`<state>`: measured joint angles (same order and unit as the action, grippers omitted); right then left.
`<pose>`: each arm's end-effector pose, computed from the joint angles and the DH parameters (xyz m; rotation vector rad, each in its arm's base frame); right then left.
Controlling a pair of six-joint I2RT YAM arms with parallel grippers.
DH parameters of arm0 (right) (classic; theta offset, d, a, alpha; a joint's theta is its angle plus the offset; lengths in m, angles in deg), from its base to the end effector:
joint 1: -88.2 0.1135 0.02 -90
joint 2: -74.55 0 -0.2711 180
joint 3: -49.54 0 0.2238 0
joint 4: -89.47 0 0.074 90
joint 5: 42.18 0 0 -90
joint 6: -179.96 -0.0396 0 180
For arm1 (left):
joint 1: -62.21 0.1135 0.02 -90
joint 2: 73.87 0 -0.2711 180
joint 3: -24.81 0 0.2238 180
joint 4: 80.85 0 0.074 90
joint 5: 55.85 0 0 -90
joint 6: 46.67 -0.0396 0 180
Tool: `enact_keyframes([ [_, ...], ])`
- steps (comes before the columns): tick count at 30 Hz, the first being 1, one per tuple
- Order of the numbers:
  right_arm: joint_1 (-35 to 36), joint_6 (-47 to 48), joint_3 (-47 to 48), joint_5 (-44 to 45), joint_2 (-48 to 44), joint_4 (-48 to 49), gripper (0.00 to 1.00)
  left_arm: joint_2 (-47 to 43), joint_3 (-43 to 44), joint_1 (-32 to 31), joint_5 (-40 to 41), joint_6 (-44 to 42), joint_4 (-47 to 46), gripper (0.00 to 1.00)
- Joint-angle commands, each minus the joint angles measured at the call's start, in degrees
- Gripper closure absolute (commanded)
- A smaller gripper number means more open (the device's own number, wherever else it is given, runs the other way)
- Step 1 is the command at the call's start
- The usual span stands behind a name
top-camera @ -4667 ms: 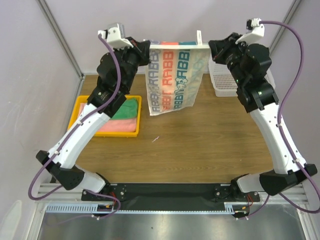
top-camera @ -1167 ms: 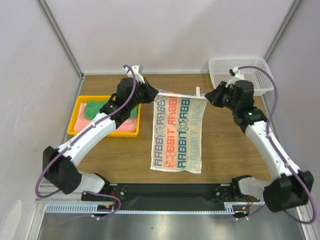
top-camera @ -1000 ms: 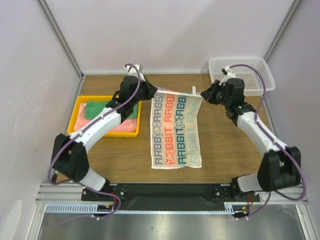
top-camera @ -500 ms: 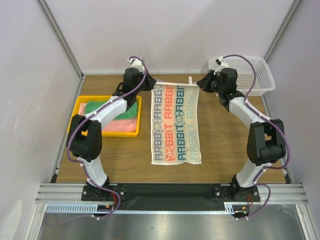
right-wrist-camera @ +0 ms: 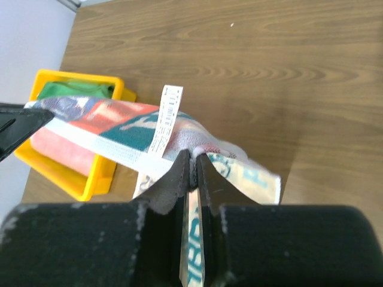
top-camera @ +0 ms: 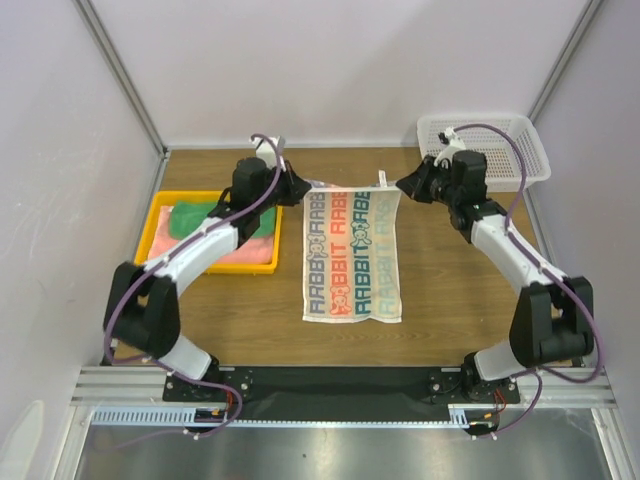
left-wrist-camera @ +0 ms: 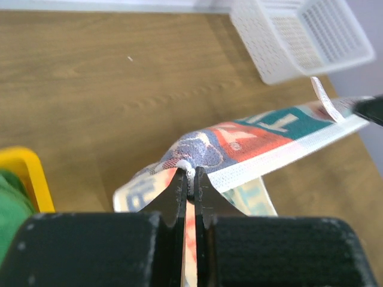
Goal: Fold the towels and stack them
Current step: Fold the towel
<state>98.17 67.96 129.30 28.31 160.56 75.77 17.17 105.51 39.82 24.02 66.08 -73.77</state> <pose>0.3210 0.0699 0.3216 -0.0293 1.9609 0.6976 0.3236 -0.1409 0.3106 0.1194 1.9277 -0.7009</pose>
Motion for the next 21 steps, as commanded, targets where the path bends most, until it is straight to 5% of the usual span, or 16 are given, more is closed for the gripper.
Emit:
enact_keyframes([
  [1, -2.6, 2.4, -4.3, 6.6, -6.8, -4.7, 1.0, -9.8, -5.3, 1.1, 8.0, -0.9, 2.8, 1.0],
  [11, -2.3, 0.1, -20.5, 5.7, -22.3, -12.8, 1.0, -21.5, -20.5, -8.5, 12.4, 1.3, 7.6, 1.0],
  [21, -1.2, -4.7, -29.0, 3.9, -30.6, -20.4, 1.0, -29.6, -30.2, -10.7, 14.3, 4.9, 10.4, 1.0],
])
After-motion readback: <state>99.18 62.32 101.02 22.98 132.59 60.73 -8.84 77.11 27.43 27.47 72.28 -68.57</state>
